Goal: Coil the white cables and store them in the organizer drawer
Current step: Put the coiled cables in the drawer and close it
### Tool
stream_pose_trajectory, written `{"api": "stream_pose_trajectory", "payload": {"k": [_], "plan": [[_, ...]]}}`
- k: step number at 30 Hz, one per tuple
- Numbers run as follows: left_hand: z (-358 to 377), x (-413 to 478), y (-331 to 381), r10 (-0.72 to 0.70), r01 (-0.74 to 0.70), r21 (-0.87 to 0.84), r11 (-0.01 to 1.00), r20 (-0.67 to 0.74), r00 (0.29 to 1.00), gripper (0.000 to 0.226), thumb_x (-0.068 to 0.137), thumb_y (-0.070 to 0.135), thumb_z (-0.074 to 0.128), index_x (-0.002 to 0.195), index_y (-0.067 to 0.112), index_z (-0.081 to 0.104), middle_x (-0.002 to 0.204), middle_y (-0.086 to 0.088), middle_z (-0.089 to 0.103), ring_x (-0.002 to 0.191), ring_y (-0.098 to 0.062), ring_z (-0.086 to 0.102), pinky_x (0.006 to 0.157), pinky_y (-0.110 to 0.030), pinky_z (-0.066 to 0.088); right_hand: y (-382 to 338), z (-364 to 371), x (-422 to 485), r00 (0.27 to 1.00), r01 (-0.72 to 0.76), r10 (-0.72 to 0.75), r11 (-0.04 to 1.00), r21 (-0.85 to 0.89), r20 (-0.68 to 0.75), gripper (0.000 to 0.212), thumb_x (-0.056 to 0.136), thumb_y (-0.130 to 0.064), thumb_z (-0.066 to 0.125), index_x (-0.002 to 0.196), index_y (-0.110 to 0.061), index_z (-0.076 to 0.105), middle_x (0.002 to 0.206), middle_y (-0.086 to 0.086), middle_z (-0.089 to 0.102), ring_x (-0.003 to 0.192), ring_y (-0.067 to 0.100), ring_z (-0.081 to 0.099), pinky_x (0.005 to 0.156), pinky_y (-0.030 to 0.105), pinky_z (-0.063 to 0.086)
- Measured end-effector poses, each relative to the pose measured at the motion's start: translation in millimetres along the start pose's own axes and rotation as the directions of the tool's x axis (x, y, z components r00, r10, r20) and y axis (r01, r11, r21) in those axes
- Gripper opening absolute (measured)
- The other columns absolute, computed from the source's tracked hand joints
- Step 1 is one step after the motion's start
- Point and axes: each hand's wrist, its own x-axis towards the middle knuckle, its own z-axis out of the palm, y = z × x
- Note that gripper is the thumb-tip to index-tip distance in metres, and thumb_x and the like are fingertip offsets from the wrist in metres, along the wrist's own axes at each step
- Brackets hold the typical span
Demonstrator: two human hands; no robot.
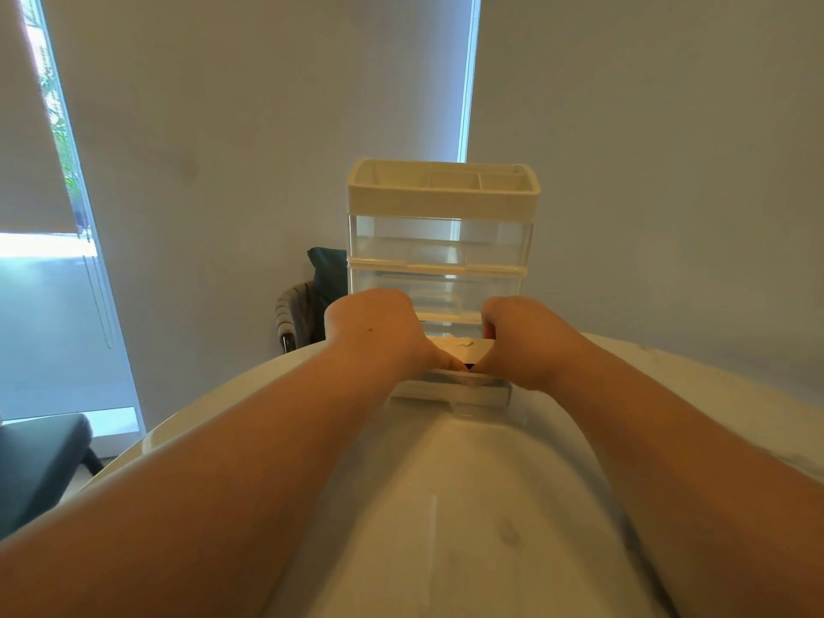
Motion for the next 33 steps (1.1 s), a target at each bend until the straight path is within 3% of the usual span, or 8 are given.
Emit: {"api": "stream_pose_trajectory", "payload": {"k": [7, 12, 17, 24, 29, 33], "plan": [[-1.0, 4.6, -5.2, 0.049, -0.049, 0.002, 0.999, 0.015, 0.999, 0.083, 0.046, 0.098, 0.054, 0.083, 0.025, 0.056, 0.073, 0.007, 0.060, 0.059, -0.011, 0.053, 0.046, -0.027, 0.033, 0.2, 2.8, 0.1, 0.999, -0.027, 0.028, 0.999, 0.030, -0.020, 0.038, 0.068, -0.041, 0.082, 0.082, -0.019, 0.053, 0.079, -0.002, 0.053, 0.067, 0.011, 0.046, 0.068, 0.032, 0.049], [3.0, 7.1, -9.4, 0.073, -0.074, -0.045, 0.996, -0.023, 0.997, 0.067, 0.054, 0.091, 0.062, 0.078, 0.029, 0.051, 0.073, 0.009, 0.059, 0.062, -0.009, 0.053, 0.047, -0.026, 0.033, 0.9, 5.4, -0.6, 0.999, -0.022, 0.024, 0.998, 0.054, -0.040, 0.026, 0.073, -0.026, 0.074, 0.075, -0.020, 0.049, 0.078, 0.000, 0.053, 0.066, 0.013, 0.045, 0.056, 0.026, 0.038], [6.1, 8.6, -8.2, 0.061, -0.064, -0.044, 0.997, -0.054, 0.997, 0.067, 0.055, 0.090, 0.062, 0.081, 0.029, 0.054, 0.072, 0.009, 0.058, 0.062, -0.009, 0.054, 0.049, -0.027, 0.036, 0.0, 7.2, -0.4, 0.997, -0.025, 0.027, 0.999, 0.041, -0.067, 0.021, 0.075, -0.016, 0.068, 0.074, -0.020, 0.048, 0.078, 0.000, 0.051, 0.067, 0.013, 0.045, 0.054, 0.026, 0.035], [4.6, 4.5, -6.7, 0.031, -0.033, -0.058, 0.998, -0.037, 0.999, 0.065, 0.058, 0.087, 0.064, 0.082, 0.028, 0.051, 0.073, 0.008, 0.056, 0.059, -0.009, 0.048, 0.045, -0.026, 0.029, -2.8, 8.0, 1.9, 0.998, -0.033, 0.033, 0.999, -0.004, -0.058, 0.028, 0.075, -0.017, 0.071, 0.069, -0.021, 0.044, 0.074, -0.001, 0.050, 0.064, 0.012, 0.044, 0.051, 0.026, 0.032], [6.9, 4.6, -4.4, -0.001, -0.001, -0.057, 0.998, -0.035, 0.999, 0.066, 0.054, 0.087, 0.063, 0.081, 0.028, 0.054, 0.073, 0.008, 0.058, 0.062, -0.010, 0.053, 0.048, -0.026, 0.034, -4.5, -5.0, -4.6, 0.999, -0.023, 0.021, 0.999, 0.049, 0.046, 0.027, 0.076, -0.035, 0.075, 0.081, -0.017, 0.055, 0.081, 0.001, 0.056, 0.070, 0.013, 0.049, 0.057, 0.025, 0.039], [8.6, 5.4, -4.4, -0.017, 0.016, -0.077, 0.997, -0.017, 1.000, 0.065, 0.053, 0.086, 0.065, 0.080, 0.028, 0.052, 0.074, 0.008, 0.058, 0.064, -0.011, 0.054, 0.052, -0.027, 0.038, -4.8, -16.2, -5.9, 0.996, -0.031, 0.030, 0.999, 0.008, 0.090, 0.010, 0.085, -0.016, 0.063, 0.093, -0.013, 0.069, 0.094, 0.006, 0.065, 0.087, 0.021, 0.061, 0.074, 0.031, 0.052]]}}
